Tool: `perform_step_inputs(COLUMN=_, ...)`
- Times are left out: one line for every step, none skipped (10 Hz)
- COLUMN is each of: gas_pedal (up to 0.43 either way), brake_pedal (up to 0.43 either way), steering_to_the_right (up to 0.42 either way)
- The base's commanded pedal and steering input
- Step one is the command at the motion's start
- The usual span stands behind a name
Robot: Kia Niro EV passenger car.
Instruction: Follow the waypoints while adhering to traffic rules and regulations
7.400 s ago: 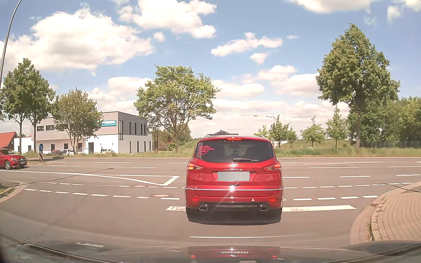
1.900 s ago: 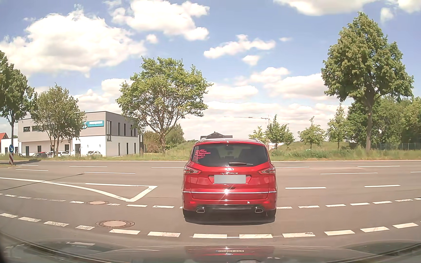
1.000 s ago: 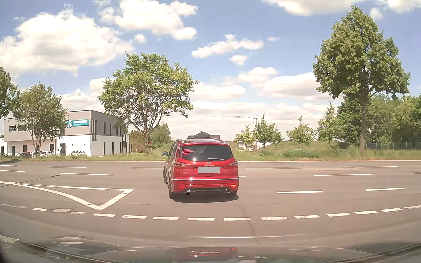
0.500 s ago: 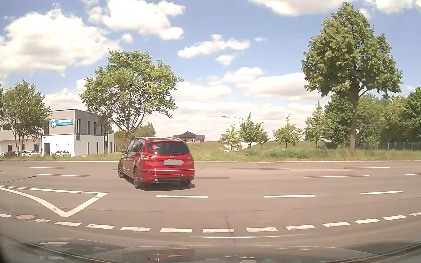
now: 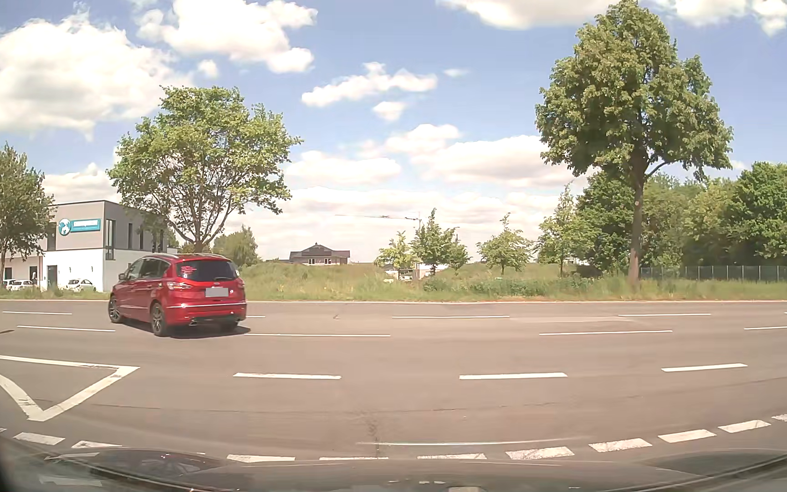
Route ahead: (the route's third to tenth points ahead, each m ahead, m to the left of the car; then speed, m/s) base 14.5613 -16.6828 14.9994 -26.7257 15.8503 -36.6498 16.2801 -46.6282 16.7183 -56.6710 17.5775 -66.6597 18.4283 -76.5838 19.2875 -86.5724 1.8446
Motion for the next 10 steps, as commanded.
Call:
perform_step_inputs(gas_pedal=0.0, brake_pedal=0.177, steering_to_the_right=0.289)
perform_step_inputs(gas_pedal=0.0, brake_pedal=0.128, steering_to_the_right=0.3)
perform_step_inputs(gas_pedal=0.0, brake_pedal=0.171, steering_to_the_right=0.308)
perform_step_inputs(gas_pedal=0.0, brake_pedal=0.22, steering_to_the_right=0.316)
perform_step_inputs(gas_pedal=0.0, brake_pedal=0.226, steering_to_the_right=0.319)
perform_step_inputs(gas_pedal=0.0, brake_pedal=0.232, steering_to_the_right=0.32)
perform_step_inputs(gas_pedal=0.0, brake_pedal=0.232, steering_to_the_right=0.322)
perform_step_inputs(gas_pedal=0.0, brake_pedal=0.238, steering_to_the_right=0.325)
perform_step_inputs(gas_pedal=0.0, brake_pedal=0.238, steering_to_the_right=0.326)
perform_step_inputs(gas_pedal=0.0, brake_pedal=0.244, steering_to_the_right=0.326)
